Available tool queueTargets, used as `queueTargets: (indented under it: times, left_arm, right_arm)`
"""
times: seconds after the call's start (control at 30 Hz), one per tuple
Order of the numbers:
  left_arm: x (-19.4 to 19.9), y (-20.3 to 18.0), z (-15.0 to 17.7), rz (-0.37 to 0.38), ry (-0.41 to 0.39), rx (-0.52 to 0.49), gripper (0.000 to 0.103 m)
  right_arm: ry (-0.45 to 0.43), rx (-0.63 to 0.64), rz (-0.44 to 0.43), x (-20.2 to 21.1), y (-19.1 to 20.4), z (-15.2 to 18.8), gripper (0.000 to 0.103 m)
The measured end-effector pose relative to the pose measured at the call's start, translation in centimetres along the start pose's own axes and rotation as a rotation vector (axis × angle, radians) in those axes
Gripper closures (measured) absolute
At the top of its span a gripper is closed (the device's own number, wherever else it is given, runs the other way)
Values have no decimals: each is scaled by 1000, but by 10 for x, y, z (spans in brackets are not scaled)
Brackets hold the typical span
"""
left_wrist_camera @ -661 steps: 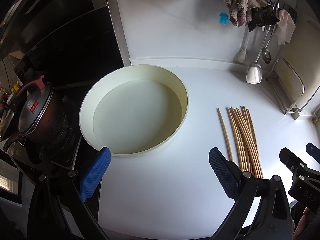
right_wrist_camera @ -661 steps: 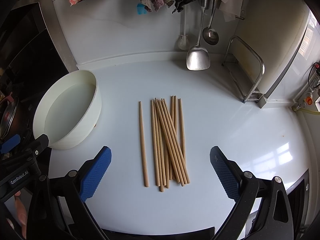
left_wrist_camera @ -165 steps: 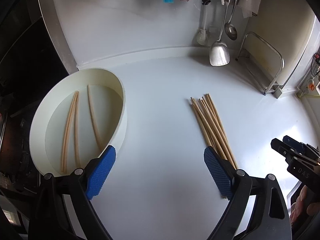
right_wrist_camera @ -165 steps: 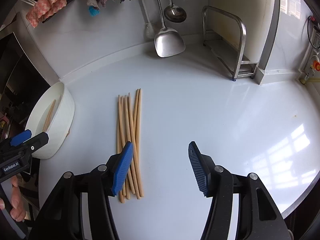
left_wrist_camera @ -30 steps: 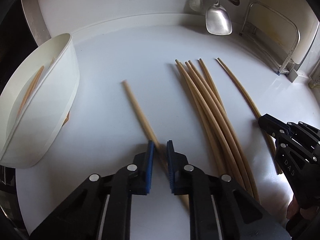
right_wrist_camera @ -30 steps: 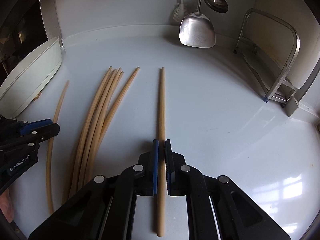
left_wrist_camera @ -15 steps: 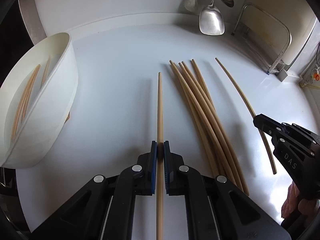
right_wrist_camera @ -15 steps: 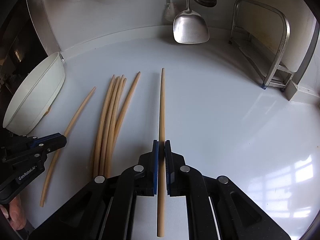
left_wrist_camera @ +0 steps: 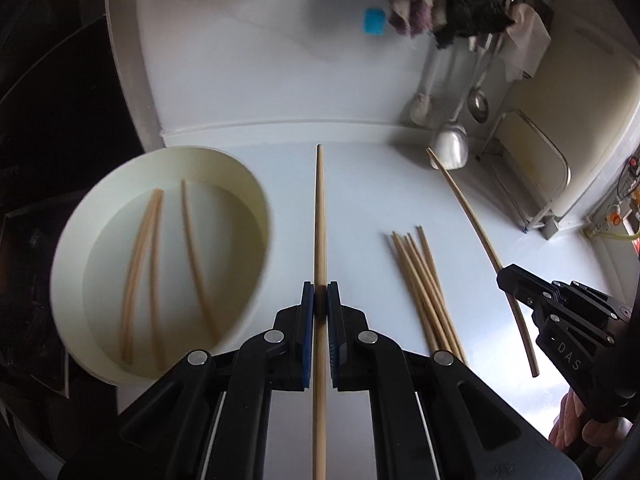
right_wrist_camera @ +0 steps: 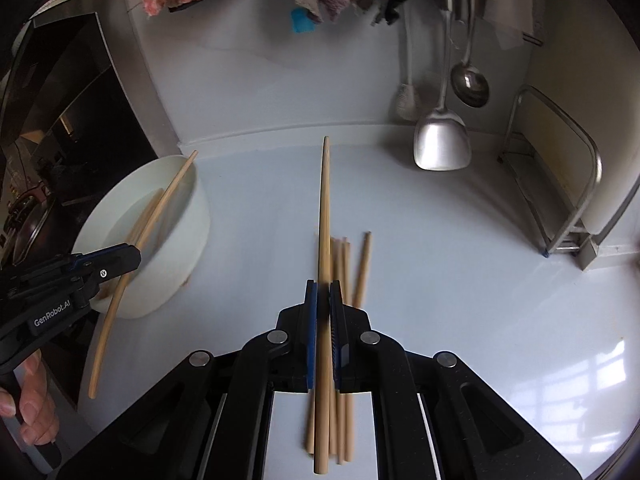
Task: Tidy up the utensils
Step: 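Carry the chopstick over the basin and open the right tool to drop it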
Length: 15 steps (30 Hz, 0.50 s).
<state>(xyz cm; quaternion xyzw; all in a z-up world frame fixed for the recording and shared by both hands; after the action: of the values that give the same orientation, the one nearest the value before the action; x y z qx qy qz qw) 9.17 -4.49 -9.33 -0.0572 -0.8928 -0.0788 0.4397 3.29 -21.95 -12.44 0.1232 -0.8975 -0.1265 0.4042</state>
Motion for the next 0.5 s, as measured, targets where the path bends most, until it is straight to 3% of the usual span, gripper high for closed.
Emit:
queueTargets:
  times: [0.27,0.5]
  left_arm:
    - [-14,124,-13,-103,7,102,96]
    - [-52,175,-19,-113,36,118,96]
  right_arm:
    - [14,52,-154,-50,111,-35,97]
    - [98,72,-206,-119,182,-41,97]
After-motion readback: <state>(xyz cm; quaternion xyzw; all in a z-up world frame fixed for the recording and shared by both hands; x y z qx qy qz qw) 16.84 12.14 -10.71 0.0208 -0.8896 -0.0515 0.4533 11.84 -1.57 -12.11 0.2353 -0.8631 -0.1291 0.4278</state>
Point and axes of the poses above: each gripper's, at about its wrist camera, not at the fingertips, and x roughly against the way its jaws point, y to its left, z to its underside, the point moved 7 cm from there along -x, roughly the way its jaws point, and after that the axes turned 13 degrees about -z, right-handed, at the moved point
